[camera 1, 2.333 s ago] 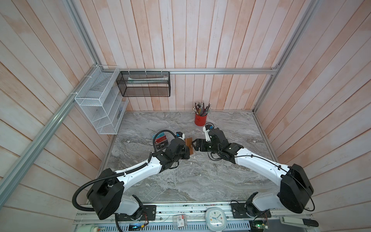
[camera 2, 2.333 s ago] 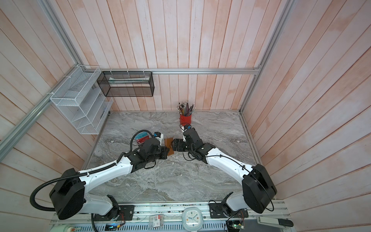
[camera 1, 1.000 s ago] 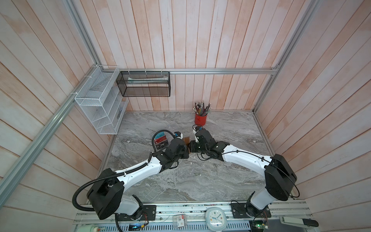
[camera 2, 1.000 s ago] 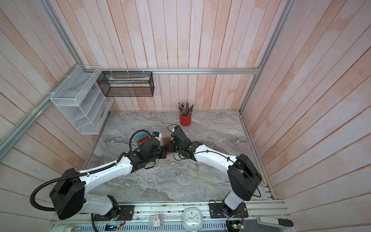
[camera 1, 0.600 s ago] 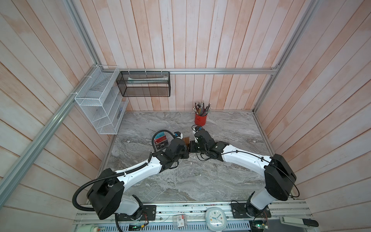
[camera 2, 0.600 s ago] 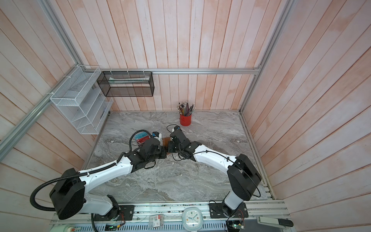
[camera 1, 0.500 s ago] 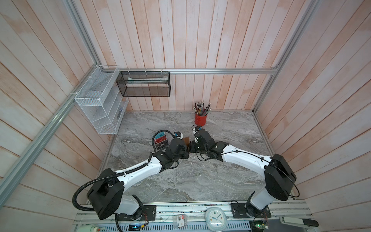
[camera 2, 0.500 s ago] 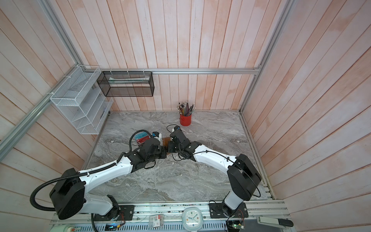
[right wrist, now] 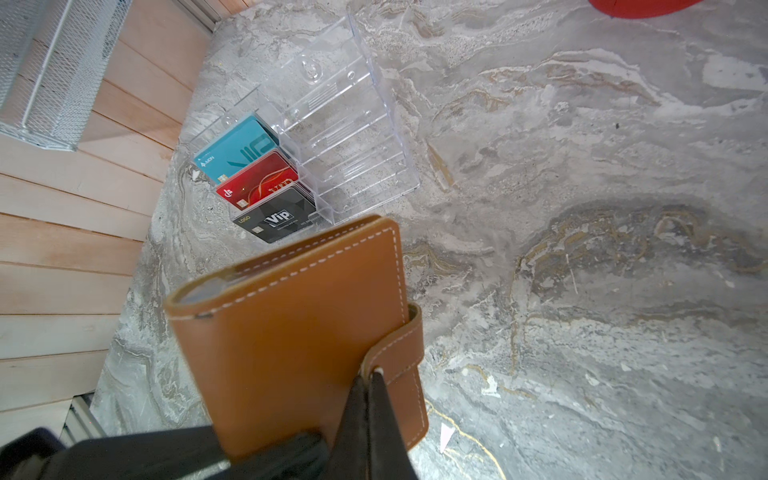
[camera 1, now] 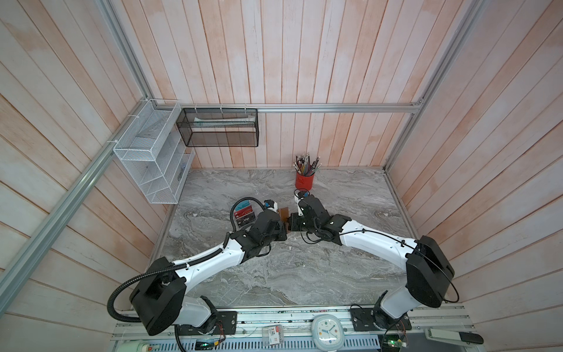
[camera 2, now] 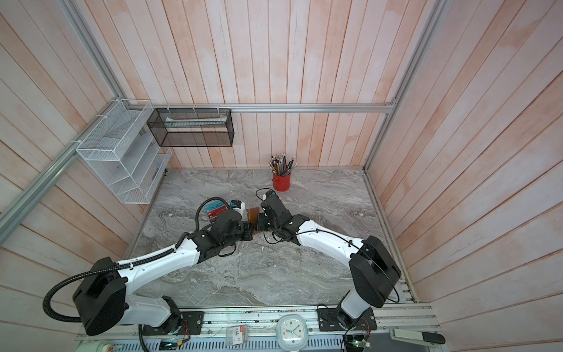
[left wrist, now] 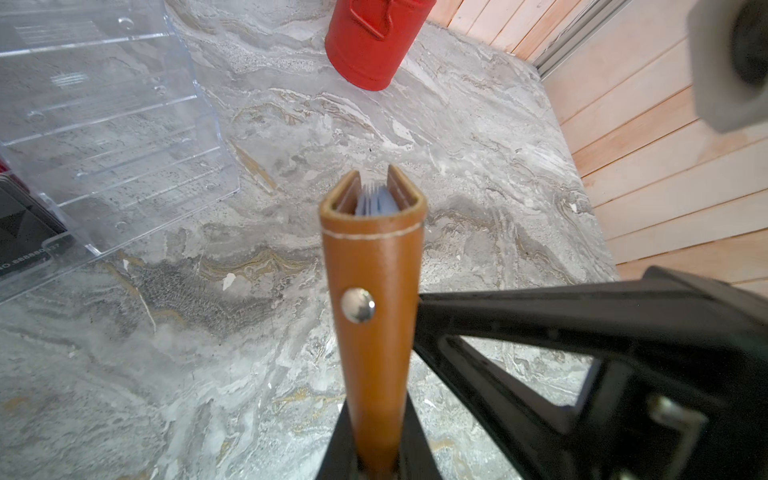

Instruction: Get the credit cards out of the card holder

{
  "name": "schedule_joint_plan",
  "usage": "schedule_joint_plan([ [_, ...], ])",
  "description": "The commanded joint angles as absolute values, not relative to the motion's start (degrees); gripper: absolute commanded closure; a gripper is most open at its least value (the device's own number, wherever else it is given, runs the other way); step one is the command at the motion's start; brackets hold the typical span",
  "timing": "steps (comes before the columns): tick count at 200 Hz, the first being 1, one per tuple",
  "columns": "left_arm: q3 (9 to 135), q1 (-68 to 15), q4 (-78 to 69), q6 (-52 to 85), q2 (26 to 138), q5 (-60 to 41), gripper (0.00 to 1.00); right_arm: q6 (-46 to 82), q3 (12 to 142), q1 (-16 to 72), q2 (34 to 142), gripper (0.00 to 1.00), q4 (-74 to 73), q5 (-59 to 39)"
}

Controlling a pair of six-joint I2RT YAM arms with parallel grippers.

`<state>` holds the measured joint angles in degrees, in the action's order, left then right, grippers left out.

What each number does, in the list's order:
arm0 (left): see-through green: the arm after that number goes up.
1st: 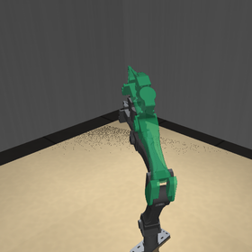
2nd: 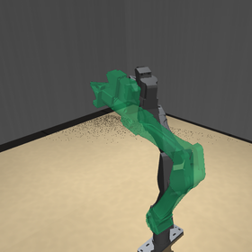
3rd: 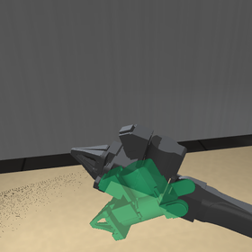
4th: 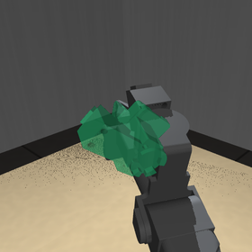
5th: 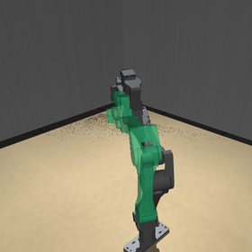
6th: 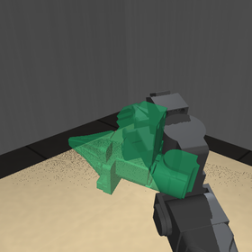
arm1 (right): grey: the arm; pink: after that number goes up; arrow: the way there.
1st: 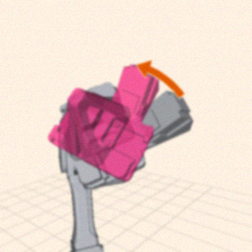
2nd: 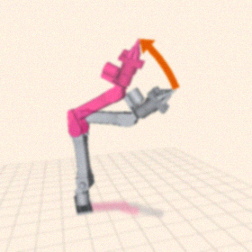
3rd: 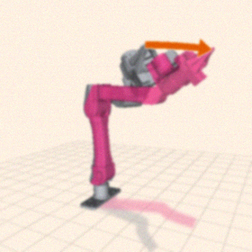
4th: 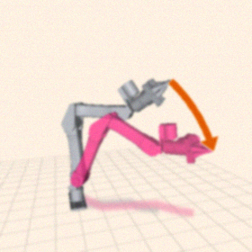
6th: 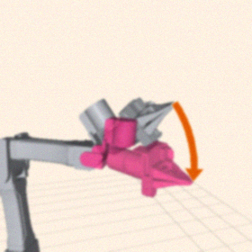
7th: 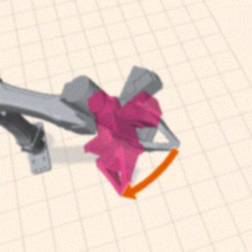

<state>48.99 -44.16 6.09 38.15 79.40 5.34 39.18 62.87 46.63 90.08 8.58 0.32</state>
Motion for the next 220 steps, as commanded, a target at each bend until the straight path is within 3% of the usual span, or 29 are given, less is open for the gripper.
schedule_joint_plan([
  [1,48.38,-44.50,3.08,38.14,76.64,4.75,1.00,37.97,60.79,44.11,88.91,1.00,10.27,1.81],
  [96,47.56,-43.63,3.29,37.36,76.73,4.20,1.00,34.92,54.46,37.94,83.44,1.00,9.07,-4.45],
  [157,44.59,-41.17,-3.67,37.08,76.46,-7.55,1.00,35.16,49.27,34.59,79.45,1.00,3.67,-11.54],
  [220,43.35,-40.74,-7.80,37.97,76.82,-13.83,1.00,36.60,46.64,32.82,78.08,0.86,-1.42,-16.69],
])
